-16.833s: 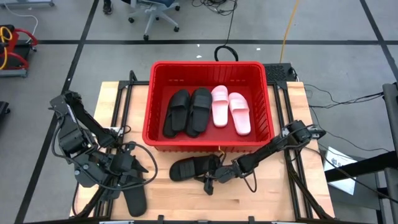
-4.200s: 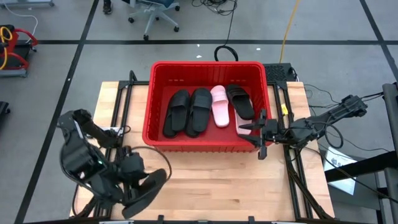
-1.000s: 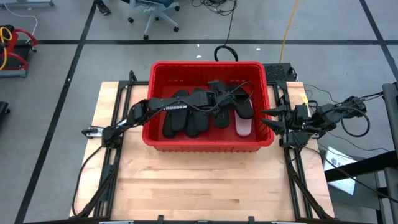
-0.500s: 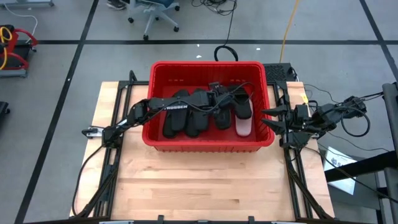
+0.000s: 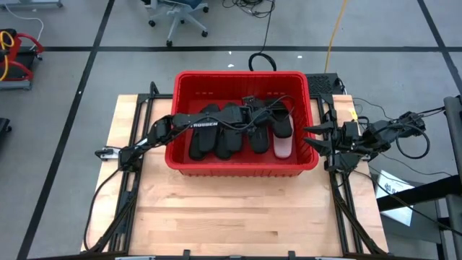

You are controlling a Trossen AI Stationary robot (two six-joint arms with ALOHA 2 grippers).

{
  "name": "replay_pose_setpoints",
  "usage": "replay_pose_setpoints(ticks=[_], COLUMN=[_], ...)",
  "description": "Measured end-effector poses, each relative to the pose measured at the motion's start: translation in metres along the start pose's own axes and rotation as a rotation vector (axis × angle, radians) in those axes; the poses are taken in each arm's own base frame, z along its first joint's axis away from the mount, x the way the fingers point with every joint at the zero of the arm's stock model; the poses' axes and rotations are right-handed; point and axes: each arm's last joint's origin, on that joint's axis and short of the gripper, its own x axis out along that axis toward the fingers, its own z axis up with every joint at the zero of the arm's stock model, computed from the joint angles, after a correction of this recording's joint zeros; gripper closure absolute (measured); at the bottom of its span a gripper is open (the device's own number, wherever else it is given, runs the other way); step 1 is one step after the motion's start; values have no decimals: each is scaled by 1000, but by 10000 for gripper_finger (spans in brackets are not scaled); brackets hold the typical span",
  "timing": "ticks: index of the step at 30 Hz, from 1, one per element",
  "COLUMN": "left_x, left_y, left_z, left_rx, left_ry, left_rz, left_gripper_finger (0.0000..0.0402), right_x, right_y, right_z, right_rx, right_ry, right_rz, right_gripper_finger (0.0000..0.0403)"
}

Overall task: Pick and place slides into bin
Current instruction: Put the black slide into the red bin, then return to Home Position

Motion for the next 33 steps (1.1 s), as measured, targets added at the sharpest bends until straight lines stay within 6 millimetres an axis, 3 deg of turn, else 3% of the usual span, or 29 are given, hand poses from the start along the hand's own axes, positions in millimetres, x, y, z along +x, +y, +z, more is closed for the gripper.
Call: replay_pose_setpoints(ticks=[8, 17, 27, 29, 33], left_x=[-2, -31, -33, -41, -81], left_y=[1, 21, 25, 28, 50], left_z=[0, 8, 7, 8, 11], left_rx=[-5, -41, -12, 13, -4], left_ry=[-1, -70, -57, -66, -139], left_rz=[5, 26, 42, 67, 91], left_gripper_finger=[269, 268, 270, 281, 335], right_x=[-1, -3, -4, -4, -6], right_y=[0, -2, -3, -3, -4], right_z=[0, 2, 3, 2, 4], right_rx=[1, 10, 7, -14, -29], right_ry=[-2, -12, -13, -10, -17], right_rz=[-1, -3, -3, -3, -4], right_gripper_finger=[261, 261, 261, 263, 286])
